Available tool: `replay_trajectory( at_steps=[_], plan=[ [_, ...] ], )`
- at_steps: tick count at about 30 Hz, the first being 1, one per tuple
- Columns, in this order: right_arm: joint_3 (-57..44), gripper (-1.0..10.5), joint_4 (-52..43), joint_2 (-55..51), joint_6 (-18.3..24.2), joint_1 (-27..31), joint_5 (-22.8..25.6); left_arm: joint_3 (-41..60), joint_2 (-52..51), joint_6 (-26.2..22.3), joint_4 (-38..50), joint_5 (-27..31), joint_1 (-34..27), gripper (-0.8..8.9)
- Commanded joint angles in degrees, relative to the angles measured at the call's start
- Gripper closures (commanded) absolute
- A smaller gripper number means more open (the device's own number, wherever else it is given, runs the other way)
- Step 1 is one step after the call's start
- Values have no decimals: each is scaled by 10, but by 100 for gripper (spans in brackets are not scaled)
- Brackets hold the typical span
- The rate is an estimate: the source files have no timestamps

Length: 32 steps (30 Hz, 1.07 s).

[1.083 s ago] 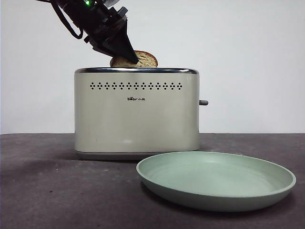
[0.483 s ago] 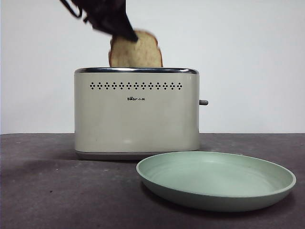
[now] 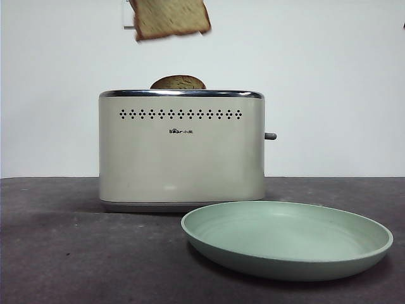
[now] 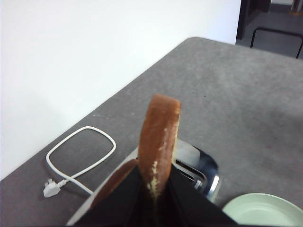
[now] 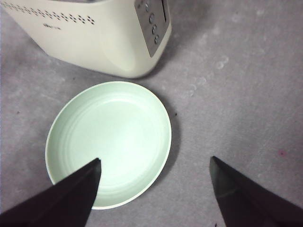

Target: Take the bread from the toaster,put the bread on the plate,put the plate on the table

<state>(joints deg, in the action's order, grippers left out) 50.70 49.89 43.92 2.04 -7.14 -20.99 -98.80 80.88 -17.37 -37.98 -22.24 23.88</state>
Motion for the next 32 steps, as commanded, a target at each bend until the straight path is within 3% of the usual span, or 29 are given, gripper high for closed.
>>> replay_trajectory(
  at_steps=[1,11,25,32],
  plan=[
    [9,576,-12,22,-3,-3,0,-19,-28,14,-24,0,2,810],
    [9,576,-46,97,-5,-26,-1,-9,-94,17,-177,0,2,809],
    [7,600,-99,246,-4,-59,0,259,-263,73,-130,0,1,809],
    [7,619,-137,348,-1,-59,-1,311,-312,94,-139,0,2,809]
  ],
)
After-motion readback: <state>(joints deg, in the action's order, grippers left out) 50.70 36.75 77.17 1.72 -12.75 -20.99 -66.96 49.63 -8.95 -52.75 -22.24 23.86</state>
